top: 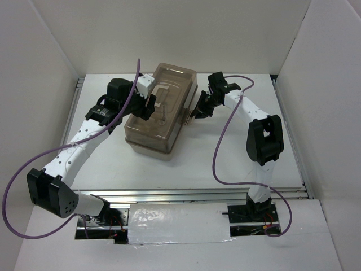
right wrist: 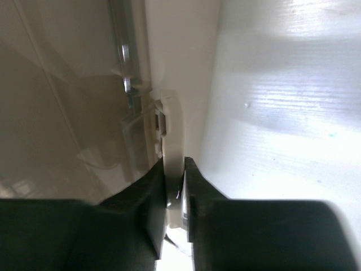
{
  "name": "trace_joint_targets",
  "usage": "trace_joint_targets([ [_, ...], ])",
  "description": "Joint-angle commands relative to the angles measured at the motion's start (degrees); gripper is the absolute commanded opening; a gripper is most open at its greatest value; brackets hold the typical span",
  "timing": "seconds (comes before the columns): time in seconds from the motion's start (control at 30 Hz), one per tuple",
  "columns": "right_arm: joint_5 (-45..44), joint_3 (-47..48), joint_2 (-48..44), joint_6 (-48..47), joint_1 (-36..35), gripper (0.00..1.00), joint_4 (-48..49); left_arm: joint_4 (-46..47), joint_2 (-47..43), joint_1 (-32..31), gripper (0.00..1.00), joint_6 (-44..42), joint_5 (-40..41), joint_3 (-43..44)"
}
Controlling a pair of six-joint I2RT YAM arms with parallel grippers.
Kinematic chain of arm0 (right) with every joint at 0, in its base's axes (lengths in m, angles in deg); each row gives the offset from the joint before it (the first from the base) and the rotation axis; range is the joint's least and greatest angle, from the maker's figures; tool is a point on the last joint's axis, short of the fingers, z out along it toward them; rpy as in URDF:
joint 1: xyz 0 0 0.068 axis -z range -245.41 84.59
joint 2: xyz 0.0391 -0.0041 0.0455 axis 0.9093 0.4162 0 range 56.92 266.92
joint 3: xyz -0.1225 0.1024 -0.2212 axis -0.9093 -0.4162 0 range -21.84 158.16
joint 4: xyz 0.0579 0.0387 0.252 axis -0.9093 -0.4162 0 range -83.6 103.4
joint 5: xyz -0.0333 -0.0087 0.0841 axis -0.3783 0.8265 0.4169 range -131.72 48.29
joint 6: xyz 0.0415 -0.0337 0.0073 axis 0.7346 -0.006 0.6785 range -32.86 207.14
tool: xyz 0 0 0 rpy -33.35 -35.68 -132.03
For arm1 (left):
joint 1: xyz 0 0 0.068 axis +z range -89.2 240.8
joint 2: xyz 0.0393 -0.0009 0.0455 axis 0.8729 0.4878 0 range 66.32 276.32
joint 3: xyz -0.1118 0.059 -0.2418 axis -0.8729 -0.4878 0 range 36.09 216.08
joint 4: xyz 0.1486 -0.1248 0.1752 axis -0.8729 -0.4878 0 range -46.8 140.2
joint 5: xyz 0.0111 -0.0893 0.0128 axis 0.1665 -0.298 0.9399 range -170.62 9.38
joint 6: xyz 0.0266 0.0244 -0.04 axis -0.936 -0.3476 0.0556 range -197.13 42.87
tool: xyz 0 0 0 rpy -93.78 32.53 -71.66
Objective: Sort the tools into containers
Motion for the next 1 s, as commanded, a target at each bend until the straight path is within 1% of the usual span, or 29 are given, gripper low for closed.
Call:
trace_joint_targets([
  [0.0,4.4,6.1,-4.1,0.4,-1.0,0.27,3.0,0.9,-0.4,-0.2,0.76,1.4,-0.8,-0.5],
  [0.07,6.2,6.7,-4.0,0.1,-1.0,0.36,2.9,1.8,-0.3,-0.3,0.75,2.0,-0.9,-1.2],
  [0.17,7.8,7.0,-4.2,-0.1,-1.0,0.44,3.0,2.3,0.1,-0.2,0.75,2.9,-1.4,-1.4],
  [0.23,9.0,6.8,-4.0,0.0,-0.9,0.45,3.7,2.4,0.6,-0.1,0.75,3.1,-1.4,-1.3],
  [0.33,11.1,6.6,-3.0,0.3,-1.2,0.43,5.3,2.6,1.2,-0.1,0.75,3.5,-1.5,-0.9],
  [0.43,13.2,5.9,-1.4,0.7,-1.2,0.37,6.5,2.6,1.4,0.4,0.75,4.2,-2.0,-1.0],
  [0.47,14.1,5.5,-1.0,0.8,-1.2,0.31,7.4,2.6,1.4,0.7,0.75,4.3,-2.0,-0.9],
  [0.53,14.6,4.2,-0.7,1.4,-1.2,0.26,7.8,2.6,1.4,1.1,0.75,4.5,-2.3,-1.1],
  [0.57,15.1,3.8,-0.6,1.5,-1.2,0.19,8.4,2.5,1.4,1.3,0.75,4.7,-2.4,-1.1],
  [0.63,15.8,2.1,-0.7,1.4,-1.2,0.16,9.1,2.6,1.3,1.8,0.75,5.0,-2.9,-1.3],
  [0.67,16.1,1.5,-0.8,1.4,-1.1,0.11,9.8,2.8,1.4,1.9,0.75,5.1,-3.0,-1.5],
  [0.73,17.7,-0.6,-0.7,1.5,-1.1,0.07,11.1,2.6,1.5,2.4,0.75,5.3,-3.9,-1.3],
  [0.87,19.1,-3.4,-0.6,1.9,-1.1,0.03,14.5,2.6,1.8,2.8,0.75,5.2,-4.5,-1.4],
  [0.97,21.0,-7.3,-0.7,2.6,-0.9,0.01,18.1,2.6,1.6,2.9,0.75,5.4,-4.7,-1.8],
])
